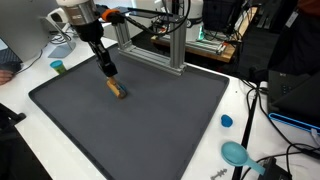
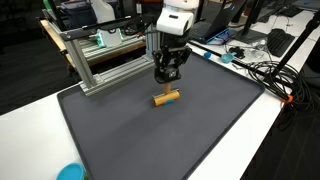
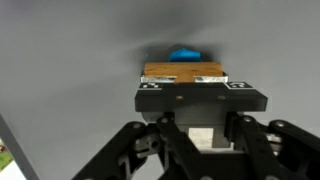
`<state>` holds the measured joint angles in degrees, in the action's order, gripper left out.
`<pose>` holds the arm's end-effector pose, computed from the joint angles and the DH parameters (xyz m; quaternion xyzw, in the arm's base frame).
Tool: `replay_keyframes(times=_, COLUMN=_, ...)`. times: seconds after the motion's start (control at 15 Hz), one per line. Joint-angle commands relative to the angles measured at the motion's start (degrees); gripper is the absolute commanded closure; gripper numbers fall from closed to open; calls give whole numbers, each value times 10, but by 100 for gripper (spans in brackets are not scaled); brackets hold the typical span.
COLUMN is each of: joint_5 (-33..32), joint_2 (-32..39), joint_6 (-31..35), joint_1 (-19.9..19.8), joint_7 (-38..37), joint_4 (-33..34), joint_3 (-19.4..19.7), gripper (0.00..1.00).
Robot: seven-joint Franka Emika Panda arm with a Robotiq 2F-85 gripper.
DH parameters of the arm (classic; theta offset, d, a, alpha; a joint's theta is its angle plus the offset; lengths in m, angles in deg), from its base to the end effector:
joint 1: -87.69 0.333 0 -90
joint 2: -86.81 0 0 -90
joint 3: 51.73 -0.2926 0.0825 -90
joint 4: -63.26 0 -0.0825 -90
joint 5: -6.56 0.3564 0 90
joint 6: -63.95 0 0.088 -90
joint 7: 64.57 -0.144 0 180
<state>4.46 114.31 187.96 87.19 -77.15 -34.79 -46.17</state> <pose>0.6271 -0.0651 0.2695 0.9884 -0.1464 -0.0103 0.0381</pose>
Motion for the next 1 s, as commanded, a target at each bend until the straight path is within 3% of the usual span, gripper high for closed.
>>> replay_keyframes(times=0.0, joint_5=-49, joint_2=23, joint_6=18, joint_1=14, joint_7=-70, joint_4=-12, joint_3=32, gripper=78)
replay_keyframes(times=0.47, joint_5=69, joint_2=-24, joint_6=2, joint_1=-66, joint_7=26, joint_4=17, joint_3=6, gripper=78)
replay_keyframes(times=0.73, joint_5=158, joint_2=-47, joint_6=-17, joint_1=-116, joint_7=121, joint_4=41, joint_3=-20, gripper=78)
replay_keyframes(times=0.93, joint_5=184, joint_2=-69, joint_6=-22, joint_1=-124, joint_7=215, joint_4=37, joint_3=-33, gripper=78)
